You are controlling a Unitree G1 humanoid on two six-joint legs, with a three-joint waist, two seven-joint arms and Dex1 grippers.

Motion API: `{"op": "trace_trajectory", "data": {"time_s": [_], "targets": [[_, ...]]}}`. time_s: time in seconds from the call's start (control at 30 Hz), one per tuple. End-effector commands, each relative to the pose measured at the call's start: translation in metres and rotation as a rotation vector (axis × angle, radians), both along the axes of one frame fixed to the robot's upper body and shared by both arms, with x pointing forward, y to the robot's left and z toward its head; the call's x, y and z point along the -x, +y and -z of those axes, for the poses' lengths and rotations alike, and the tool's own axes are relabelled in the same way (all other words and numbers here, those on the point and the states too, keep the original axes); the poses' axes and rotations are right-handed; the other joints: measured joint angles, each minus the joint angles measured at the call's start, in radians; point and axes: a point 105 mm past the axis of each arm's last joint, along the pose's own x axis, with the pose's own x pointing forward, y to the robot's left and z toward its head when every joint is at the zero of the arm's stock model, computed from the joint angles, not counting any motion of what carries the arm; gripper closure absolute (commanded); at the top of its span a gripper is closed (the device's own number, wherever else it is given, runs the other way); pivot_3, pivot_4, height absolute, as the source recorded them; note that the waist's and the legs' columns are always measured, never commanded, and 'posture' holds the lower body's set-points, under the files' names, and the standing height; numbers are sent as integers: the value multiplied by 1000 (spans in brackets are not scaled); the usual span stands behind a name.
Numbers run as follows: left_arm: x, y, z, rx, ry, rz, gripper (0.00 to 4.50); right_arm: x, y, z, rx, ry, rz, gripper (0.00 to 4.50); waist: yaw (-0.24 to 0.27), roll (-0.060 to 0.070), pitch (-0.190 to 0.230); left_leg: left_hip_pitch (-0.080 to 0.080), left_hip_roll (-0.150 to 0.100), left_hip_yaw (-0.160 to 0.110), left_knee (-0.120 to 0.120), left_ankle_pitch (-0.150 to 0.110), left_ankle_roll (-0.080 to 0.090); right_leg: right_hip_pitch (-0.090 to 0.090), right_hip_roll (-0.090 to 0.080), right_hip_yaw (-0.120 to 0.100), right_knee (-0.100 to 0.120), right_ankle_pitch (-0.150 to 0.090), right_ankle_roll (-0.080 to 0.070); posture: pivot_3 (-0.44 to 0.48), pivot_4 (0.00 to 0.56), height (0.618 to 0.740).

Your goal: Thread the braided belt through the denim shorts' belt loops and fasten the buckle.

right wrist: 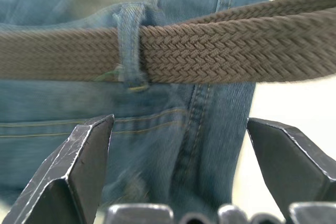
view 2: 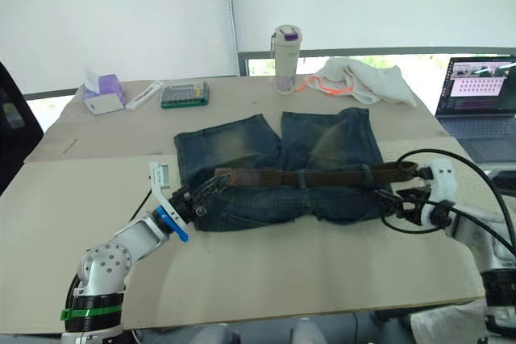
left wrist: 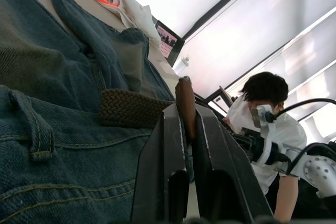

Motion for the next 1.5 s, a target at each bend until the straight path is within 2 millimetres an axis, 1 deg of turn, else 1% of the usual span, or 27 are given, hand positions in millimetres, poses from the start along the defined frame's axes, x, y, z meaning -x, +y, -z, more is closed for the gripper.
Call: {"op": "trace_trajectory", "data": {"time_s": [0.03, 0.1, 0.13, 0.2, 0.3, 0.47, 0.5, 0.57, 0.6, 0.63, 0.77, 0.8, 0.87, 0.93, 1.03, 1.1, 1.2, 1.27, 1.33, 1.37, 1.43, 1.47, 1.5], "targets": [[-1, 0, -12, -7, -71, -9, 4500, -17, 12, -16, -36, -55, -56, 68, 1, 0, 0, 0, 0, 0, 0, 0, 0, 0, 0, 0, 0, 0, 0, 0, 150, 740], [-2, 1, -10, -5, -73, -16, 4500, -20, 12, -12, 6, -35, -75, 68, 4, 0, 0, 0, 0, 0, 0, 0, 0, 0, -1, 0, 0, 0, 0, 0, 150, 740], [-3, 1, -9, -5, -73, -18, 4500, -21, 10, -8, 44, -26, -80, 289, 7, 0, 0, 0, 0, 0, 0, 0, 0, 1, -1, 0, 0, 0, 0, 0, 150, 740], [-3, 0, -8, -5, -74, -18, 4500, -22, 8, -3, 88, -15, -90, 885, 13, 0, 0, 0, -1, -1, 0, 0, 0, 1, -1, -1, 0, 0, 0, 0, 150, 740], [-2, 2, -5, -6, -75, -29, 4500, -23, 12, -2, 71, -24, -104, 1912, 12, 0, 0, 0, -1, 0, 0, 0, 0, 0, -2, 0, 0, 0, 0, 0, 150, 740], [-2, 6, 2, -17, -69, -35, 4500, -20, 8, 3, 64, -27, -80, 3581, 8, 0, 0, 0, -1, -1, 0, 0, -1, 0, -1, -1, 0, 0, 0, 0, 150, 740], [-2, 5, 3, -20, -70, -33, 4500, -22, 4, 3, 51, -35, -31, 3978, 7, 0, 0, 0, -1, -1, 0, 0, -1, 1, -1, -1, 0, 0, 0, 0, 150, 740], [-3, 5, 4, -21, -71, -34, 4500, -25, -9, 5, 33, -44, 88, 4465, 8, -1, 0, 0, -1, -1, 0, 0, -1, 1, -1, -1, 0, 0, 0, 0, 150, 740], [-4, 5, 4, -21, -71, -35, 4500, -26, -12, 6, 21, -44, 126, 4465, 9, -1, 0, 0, -1, -1, 0, 0, -1, 1, -1, -1, 0, 0, 0, 0, 150, 740], [-6, 4, 5, -21, -71, -37, 4500, -25, -22, 8, -14, -41, 212, 4465, 10, -1, 0, 0, -1, -1, 0, 0, -1, 1, -1, -1, 0, 0, 0, 0, 150, 740], [-10, -1, 6, -22, -73, -35, 4500, -13, -55, 19, -93, -8, 463, 4465, 27, -1, 0, 0, -2, -2, 1, 0, -1, 2, -2, -1, 0, 0, 0, 0, 150, 740], [-11, -2, 7, -22, -74, -33, 4500, -10, -60, 20, -102, -4, 500, 4465, 29, -1, 0, 0, -2, -2, 2, 0, -1, 3, -3, -2, -1, 0, 0, 0, 150, 740], [-11, -6, 8, -26, -74, -22, 4500, 1, -76, 25, -145, 9, 614, 4465, 34, 0, 0, 0, -3, -3, 2, 0, -1, 4, -3, -2, -2, 0, 0, 0, 150, 740], [-11, -8, 9, -26, -73, -13, 4500, 13, -86, 27, -173, 22, 679, 4465, 41, 0, 0, 1, -4, -5, 2, 0, -1, 7, -3, -2, -3, 0, 0, 0, 150, 740], [-12, -10, 9, -28, -74, -2, 4500, 28, -92, 26, -132, 20, 683, 4465, 51, 0, 0, 2, -4, -7, 2, 0, 0, 11, -2, -3, -7, 0, 1, 0, 150, 740], [-12, -10, 9, -29, -74, 2, 4500, 34, -87, 21, -156, 20, 651, 4465, 51, 0, 0, 2, -4, -7, 2, 0, 0, 12, -2, -3, -8, 0, 1, 0, 150, 740], [-12, -10, 9, -32, -72, 6, 4500, 43, -73, 11, -142, 14, 520, 4465, 47, 0, 0, 2, -4, -8, 2, 0, 0, 12, -2, -3, -8, 0, 1, 0, 150, 740], [-12, -10, 10, -33, -69, 11, 4500, 52, -72, 5, -107, 10, 427, 4465, 41, 0, 0, 2, -4, -8, 2, 0, 0, 12, -2, -3, -8, 0, 2, 0, 150, 740], [-11, -10, 10, -35, -68, 14, 4500, 60, -72, 3, -78, 27, 354, 4465, 30, 1, 0, 2, -4, -7, 2, 0, 0, 12, -2, -3, -8, -1, 2, 0, 150, 740], [-11, -10, 11, -36, -68, 15, 4500, 64, -75, 4, -55, 42, 334, 4465, 29, 1, 0, 2, -4, -7, 2, 0, 0, 12, -2, -3, -7, -1, 2, 0, 150, 740], [-10, -8, 11, -37, -67, 15, 4500, 69, -98, 0, 19, 38, 397, 4465, 21, 1, 1, 2, -4, -7, 2, 0, 0, 12, -2, -3, -7, -1, 3, 0, 150, 740], [-11, -7, 12, -42, -65, 14, 4500, 70, -114, -5, 60, 14, 448, 4465, 20, 1, 2, 2, -4, -7, 2, 0, 0, 12, -2, -3, -7, -1, 3, 0, 150, 740], [-10, -6, 13, -43, -64, 13, 4500, 69, -124, -10, 79, -9, 486, 4465, 20, 1, 2, 2, -4, -7, 2, 0, 0, 12, -2, -3, -7, -1, 3, 0, 150, 740]]}}
